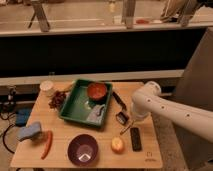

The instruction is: Place fork in red bowl

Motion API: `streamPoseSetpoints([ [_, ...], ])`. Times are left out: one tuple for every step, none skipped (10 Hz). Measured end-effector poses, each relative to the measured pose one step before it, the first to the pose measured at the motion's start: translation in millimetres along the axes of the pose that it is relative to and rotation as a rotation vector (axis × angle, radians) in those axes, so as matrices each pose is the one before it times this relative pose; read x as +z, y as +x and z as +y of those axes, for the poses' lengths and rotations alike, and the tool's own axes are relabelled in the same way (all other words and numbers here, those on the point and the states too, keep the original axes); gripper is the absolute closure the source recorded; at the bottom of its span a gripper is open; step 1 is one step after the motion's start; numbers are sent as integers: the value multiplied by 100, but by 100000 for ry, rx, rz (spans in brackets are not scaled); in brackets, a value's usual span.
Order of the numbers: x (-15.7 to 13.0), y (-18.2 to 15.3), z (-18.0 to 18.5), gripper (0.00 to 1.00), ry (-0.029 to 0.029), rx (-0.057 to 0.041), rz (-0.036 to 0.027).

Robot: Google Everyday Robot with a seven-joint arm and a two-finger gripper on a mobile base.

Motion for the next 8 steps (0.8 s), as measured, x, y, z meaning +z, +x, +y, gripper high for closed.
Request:
streamPoseSetpoints([
  [342, -1, 136, 57, -902, -512, -233],
  [183, -29, 0, 57, -200, -403, -250],
  [206, -118, -78, 57, 66, -726, -575],
  [111, -129, -70, 57, 120, -601, -514],
  [118, -107, -82, 57, 193, -704, -550],
  [125, -32, -50, 57, 114, -455, -348],
  [164, -64, -150, 57, 287, -467, -474],
  [175, -61, -156, 57, 212, -368, -401],
])
